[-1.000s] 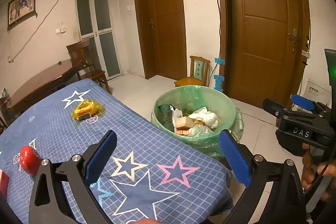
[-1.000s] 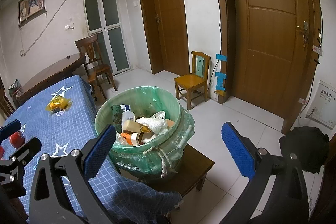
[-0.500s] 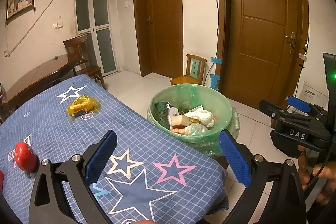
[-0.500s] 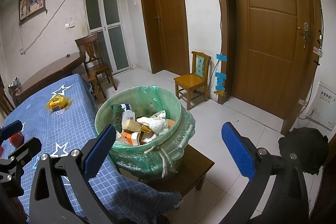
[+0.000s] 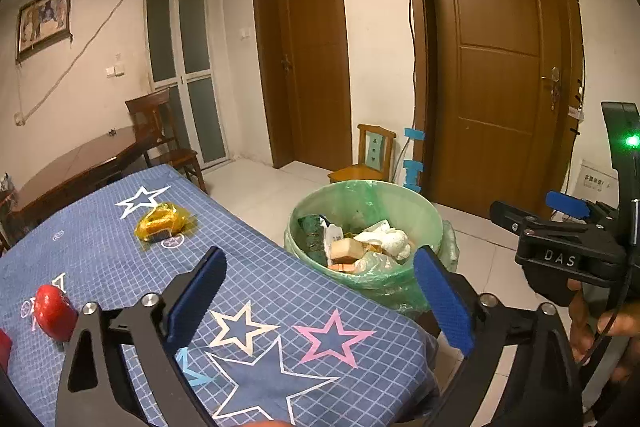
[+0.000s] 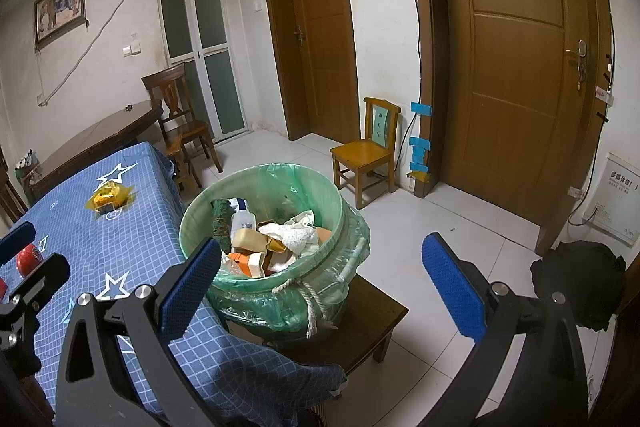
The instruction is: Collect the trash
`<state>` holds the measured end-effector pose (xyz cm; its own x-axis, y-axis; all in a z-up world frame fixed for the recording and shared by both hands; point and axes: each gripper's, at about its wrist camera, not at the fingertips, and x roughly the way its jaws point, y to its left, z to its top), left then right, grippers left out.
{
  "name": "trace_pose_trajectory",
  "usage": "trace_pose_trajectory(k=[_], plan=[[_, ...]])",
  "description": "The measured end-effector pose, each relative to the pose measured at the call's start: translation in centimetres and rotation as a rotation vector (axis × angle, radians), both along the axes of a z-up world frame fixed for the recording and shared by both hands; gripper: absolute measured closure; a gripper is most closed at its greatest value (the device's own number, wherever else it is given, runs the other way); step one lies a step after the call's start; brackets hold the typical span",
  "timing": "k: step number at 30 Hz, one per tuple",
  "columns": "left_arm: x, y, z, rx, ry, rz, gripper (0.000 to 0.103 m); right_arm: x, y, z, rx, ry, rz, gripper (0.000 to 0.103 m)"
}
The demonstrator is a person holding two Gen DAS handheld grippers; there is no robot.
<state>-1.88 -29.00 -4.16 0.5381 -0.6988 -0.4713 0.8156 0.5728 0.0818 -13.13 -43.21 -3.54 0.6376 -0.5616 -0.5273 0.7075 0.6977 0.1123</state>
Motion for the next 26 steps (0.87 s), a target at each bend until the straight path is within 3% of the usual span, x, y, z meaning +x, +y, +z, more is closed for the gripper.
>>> trace_pose_trajectory(k=[17, 22, 26], plan=[[0.0, 0.0, 0.2, 0.007, -0.036, 0.044, 0.015, 0.2, 0.1, 0.3, -0.006, -0.004, 0.003, 0.006], [0.7, -0.6, -0.2, 0.063, 0.02, 0.041, 0.015, -0.3, -0.3, 0.7, 0.022, -0.067, 0.006, 0.006], [0.7, -0.4, -0.1, 0.049, 0.026, 0.036, 0.014, -1.1, -0.8, 1.2, 0.038, -0.127, -0.002, 0.006]])
